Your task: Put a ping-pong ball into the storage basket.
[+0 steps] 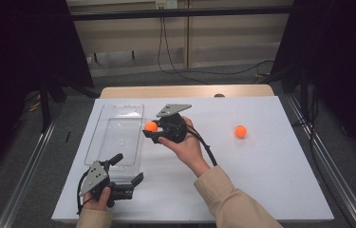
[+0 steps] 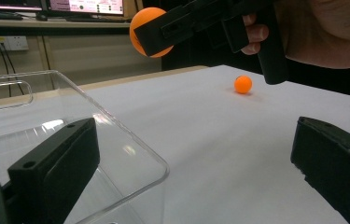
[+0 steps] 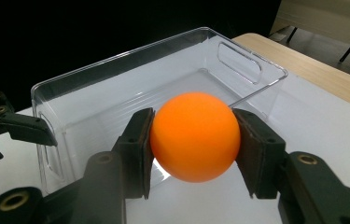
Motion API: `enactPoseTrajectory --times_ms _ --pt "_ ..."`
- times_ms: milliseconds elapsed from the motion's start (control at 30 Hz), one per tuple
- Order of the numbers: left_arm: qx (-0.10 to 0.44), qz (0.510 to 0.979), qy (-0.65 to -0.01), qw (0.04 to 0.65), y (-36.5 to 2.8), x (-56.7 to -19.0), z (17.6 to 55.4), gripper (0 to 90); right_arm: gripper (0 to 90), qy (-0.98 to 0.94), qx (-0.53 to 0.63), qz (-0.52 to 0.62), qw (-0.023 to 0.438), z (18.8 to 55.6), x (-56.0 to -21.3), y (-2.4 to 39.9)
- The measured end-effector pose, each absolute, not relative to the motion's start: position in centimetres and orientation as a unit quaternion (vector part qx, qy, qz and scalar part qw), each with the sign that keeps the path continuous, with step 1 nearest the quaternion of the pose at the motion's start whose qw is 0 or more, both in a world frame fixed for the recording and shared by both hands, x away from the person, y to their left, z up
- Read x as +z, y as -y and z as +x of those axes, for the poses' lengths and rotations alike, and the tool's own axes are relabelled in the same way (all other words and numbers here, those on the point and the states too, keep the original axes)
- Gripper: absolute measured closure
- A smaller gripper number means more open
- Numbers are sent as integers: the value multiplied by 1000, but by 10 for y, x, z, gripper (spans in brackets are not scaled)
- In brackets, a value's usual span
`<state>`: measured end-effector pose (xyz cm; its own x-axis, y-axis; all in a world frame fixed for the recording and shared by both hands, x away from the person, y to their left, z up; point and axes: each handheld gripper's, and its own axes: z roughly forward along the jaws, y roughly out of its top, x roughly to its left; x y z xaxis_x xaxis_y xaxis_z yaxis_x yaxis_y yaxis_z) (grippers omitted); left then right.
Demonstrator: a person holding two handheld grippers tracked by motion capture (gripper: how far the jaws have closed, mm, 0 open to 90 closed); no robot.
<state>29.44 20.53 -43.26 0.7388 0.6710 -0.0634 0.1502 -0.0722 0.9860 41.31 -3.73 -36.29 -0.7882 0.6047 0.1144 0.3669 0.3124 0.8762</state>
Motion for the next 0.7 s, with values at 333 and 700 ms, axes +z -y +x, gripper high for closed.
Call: enactPoseTrajectory --times_ms 333,700 --pt "211 700 -293 616 -205 -432 294 10 511 -804 502 297 116 414 -363 29" --pt "211 701 -292 616 -205 -432 294 10 511 -805 502 296 113 414 -364 23"
